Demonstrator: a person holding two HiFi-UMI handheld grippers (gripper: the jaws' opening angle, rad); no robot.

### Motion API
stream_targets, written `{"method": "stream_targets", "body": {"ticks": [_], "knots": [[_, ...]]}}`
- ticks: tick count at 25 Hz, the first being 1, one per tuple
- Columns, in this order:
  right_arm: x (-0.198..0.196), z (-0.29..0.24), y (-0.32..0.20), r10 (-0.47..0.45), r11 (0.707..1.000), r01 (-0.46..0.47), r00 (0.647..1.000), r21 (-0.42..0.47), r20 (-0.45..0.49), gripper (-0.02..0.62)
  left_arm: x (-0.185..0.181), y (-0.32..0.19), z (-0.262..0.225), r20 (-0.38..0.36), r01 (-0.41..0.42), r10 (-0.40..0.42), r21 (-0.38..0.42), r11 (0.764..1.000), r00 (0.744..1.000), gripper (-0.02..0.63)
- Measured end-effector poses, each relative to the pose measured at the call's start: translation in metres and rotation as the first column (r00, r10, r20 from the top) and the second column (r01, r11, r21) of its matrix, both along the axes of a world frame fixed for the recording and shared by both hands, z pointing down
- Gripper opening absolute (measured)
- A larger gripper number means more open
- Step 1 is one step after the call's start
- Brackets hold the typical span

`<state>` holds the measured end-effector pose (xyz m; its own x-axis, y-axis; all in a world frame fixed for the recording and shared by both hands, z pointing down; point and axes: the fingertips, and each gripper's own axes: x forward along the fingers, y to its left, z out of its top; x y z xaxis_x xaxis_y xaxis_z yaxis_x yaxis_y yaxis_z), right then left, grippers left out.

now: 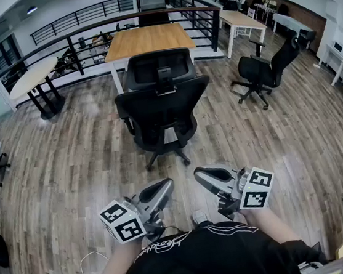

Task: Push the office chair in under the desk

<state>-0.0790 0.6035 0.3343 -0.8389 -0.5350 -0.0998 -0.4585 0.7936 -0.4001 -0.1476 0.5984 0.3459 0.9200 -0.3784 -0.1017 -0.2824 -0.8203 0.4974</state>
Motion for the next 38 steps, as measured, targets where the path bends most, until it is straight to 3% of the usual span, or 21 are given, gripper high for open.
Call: {"method": "stream_targets", "body": {"ticks": [10, 15, 18, 21, 31, 38], "knots": [[0.012, -0.004, 0.008, 0.03, 0.999, -0.029, 1.0, 0.021, -0.009, 0.048, 0.015, 0.005, -0.002, 0.044, -0.004, 0.003, 0.021, 1.0, 0.999, 0.008], [0.026, -0.007, -0.004, 0.07, 0.997, -0.069, 0.997, 0.039, -0.031, 0.048, 0.021, -0.004, -0.006, 0.032, -0.01, 0.01, 0.03, 0.999, 0.999, 0.008], [0.036, -0.008, -0.018, 0.066, 0.997, -0.066, 0.998, 0.041, 0.002, 0.048, 0.023, -0.014, -0.008, 0.018, -0.006, 0.005, 0.054, 0.999, 1.0, 0.009], [0.05, -0.007, -0.037, 0.067, 0.997, -0.068, 0.997, 0.029, 0.033, 0.049, 0.026, -0.034, -0.002, 0.024, 0.033, -0.034, 0.041, 0.999, 0.999, 0.009], [0.105, 0.016, -0.139, 0.085, 0.996, -0.084, 0.996, 0.027, -0.034, 0.049, 0.06, -0.139, 0.016, 0.045, 0.149, -0.149, -0.01, 0.989, 0.988, 0.009], [0.156, 0.007, -0.212, 0.079, 0.994, -0.072, 0.993, 0.085, -0.083, 0.049, 0.101, -0.214, 0.006, 0.094, 0.213, -0.217, 0.058, 0.975, 0.972, 0.011]]}}
